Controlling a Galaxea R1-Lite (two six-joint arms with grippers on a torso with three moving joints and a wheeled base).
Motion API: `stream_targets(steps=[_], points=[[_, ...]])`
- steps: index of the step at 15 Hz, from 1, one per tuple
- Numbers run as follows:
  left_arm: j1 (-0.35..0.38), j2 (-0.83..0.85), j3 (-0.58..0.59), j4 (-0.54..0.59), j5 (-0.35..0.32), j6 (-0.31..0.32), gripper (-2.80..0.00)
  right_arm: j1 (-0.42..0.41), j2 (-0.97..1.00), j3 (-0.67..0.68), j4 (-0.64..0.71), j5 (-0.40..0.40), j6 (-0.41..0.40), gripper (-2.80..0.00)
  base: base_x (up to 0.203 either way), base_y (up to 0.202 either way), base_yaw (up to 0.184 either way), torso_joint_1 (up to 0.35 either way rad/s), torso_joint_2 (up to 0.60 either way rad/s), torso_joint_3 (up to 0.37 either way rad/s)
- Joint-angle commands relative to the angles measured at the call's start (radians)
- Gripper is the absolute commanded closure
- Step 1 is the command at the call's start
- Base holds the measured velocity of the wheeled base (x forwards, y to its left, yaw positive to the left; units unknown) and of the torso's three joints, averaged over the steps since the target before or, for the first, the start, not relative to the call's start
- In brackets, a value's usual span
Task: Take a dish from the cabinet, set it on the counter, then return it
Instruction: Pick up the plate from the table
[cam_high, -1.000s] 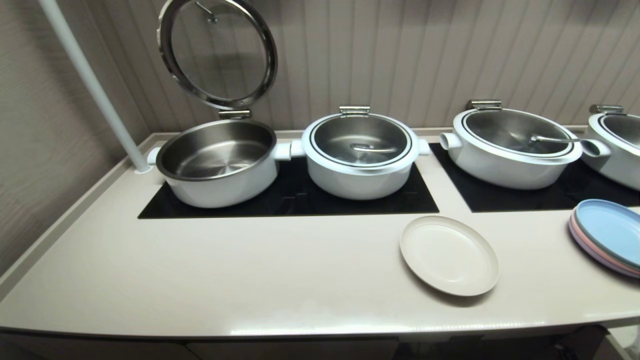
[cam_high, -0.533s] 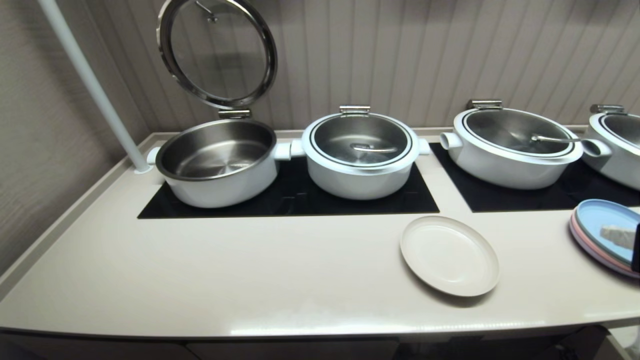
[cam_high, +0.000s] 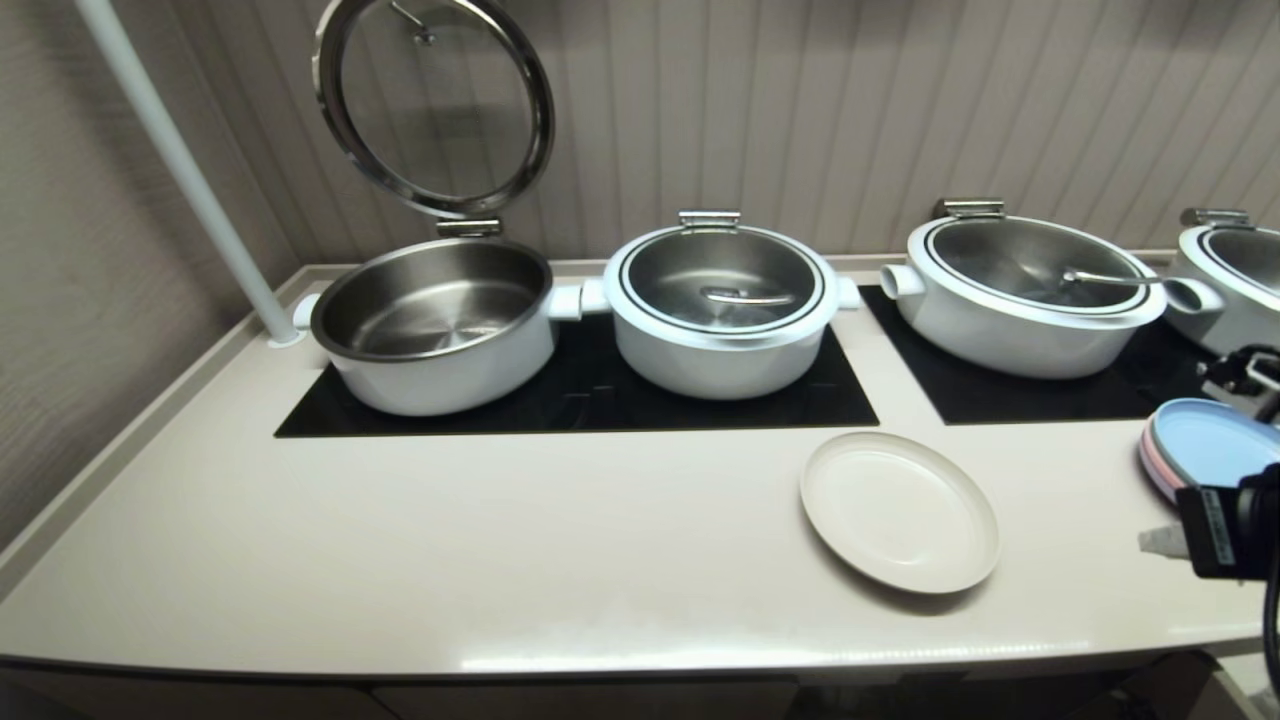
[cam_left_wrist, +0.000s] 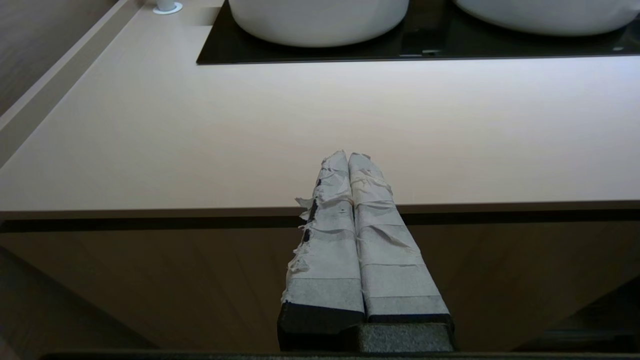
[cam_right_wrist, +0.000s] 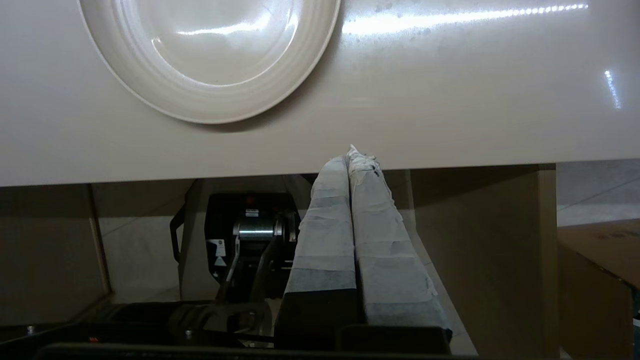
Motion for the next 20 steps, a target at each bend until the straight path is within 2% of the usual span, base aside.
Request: stream_targets(steps=[1, 5, 8, 11, 15, 16, 20], points=[[0.000, 0.000, 0.000, 0.000, 0.000, 0.000, 0.00, -0.002, 0.089, -0.056, 0.008, -0.001, 0.000, 0.00, 0.000, 0.000, 0.000, 0.000, 0.00, 0.000], [0.000, 0.000, 0.000, 0.000, 0.000, 0.000, 0.00, 0.001, 0.212, -0.148, 0.011, 0.039, -0.007, 0.00, 0.000, 0.000, 0.000, 0.000, 0.00, 0.000], [0.000, 0.000, 0.000, 0.000, 0.000, 0.000, 0.00, 0.003, 0.290, -0.201, 0.030, 0.047, -0.014, 0.00, 0.000, 0.000, 0.000, 0.000, 0.00, 0.000], [0.000, 0.000, 0.000, 0.000, 0.000, 0.000, 0.00, 0.002, 0.374, -0.269, 0.077, 0.051, -0.059, 0.00, 0.000, 0.000, 0.000, 0.000, 0.00, 0.000], [0.000, 0.000, 0.000, 0.000, 0.000, 0.000, 0.00, 0.008, 0.476, -0.354, 0.083, 0.051, -0.066, 0.00, 0.000, 0.000, 0.000, 0.000, 0.00, 0.000], [0.000, 0.000, 0.000, 0.000, 0.000, 0.000, 0.00, 0.008, 0.495, -0.369, 0.084, 0.053, -0.066, -2.80, 0.000, 0.000, 0.000, 0.000, 0.00, 0.000], [0.000, 0.000, 0.000, 0.000, 0.000, 0.000, 0.00, 0.010, 0.570, -0.409, 0.069, 0.047, -0.068, -2.80, 0.000, 0.000, 0.000, 0.000, 0.00, 0.000]])
